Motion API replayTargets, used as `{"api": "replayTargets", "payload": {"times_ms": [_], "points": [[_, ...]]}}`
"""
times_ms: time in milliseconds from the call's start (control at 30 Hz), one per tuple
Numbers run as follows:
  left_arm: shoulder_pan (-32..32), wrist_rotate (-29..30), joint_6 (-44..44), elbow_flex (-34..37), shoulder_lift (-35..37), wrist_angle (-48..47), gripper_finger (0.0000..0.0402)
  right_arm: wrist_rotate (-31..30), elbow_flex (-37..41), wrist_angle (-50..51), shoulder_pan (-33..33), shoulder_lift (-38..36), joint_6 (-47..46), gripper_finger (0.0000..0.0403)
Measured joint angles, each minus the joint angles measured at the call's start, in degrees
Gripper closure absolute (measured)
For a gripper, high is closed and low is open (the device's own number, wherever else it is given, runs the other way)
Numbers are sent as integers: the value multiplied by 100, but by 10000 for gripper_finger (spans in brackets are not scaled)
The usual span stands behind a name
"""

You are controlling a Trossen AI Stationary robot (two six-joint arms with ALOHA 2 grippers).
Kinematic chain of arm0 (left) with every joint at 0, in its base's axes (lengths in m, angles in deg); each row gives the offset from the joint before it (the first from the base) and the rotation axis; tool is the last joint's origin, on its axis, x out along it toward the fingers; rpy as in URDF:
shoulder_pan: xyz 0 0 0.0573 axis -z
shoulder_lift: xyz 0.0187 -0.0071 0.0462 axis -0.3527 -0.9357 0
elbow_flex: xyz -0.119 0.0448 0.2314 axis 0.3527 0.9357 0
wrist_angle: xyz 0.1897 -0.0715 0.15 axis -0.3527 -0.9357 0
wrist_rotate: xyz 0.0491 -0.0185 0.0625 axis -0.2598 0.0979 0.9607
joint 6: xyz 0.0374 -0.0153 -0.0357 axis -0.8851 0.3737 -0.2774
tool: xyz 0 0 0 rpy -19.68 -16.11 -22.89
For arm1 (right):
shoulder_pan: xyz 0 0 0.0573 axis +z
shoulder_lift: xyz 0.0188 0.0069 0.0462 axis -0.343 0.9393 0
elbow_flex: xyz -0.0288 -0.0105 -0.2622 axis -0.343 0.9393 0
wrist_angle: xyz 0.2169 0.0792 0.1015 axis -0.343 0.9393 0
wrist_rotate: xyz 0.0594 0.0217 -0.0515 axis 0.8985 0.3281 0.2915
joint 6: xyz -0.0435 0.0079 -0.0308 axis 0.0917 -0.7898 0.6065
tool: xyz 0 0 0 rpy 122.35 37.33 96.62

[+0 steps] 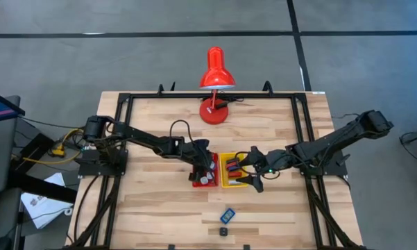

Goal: Pick & Place Office items
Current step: Put the purple charger adaptor into the red bin

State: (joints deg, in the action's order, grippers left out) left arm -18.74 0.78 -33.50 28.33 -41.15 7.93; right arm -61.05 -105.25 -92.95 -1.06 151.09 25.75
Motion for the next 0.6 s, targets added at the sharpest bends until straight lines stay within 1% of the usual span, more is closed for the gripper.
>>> {"api": "replayTargets", "payload": {"times_ms": [267,600], "points": [[0,2,2,1,-159,7,270,1,0,5,0,0,1,81],[0,7,-1,-3,-148,-182,270,3,0,3,0,0,1,81]]}}
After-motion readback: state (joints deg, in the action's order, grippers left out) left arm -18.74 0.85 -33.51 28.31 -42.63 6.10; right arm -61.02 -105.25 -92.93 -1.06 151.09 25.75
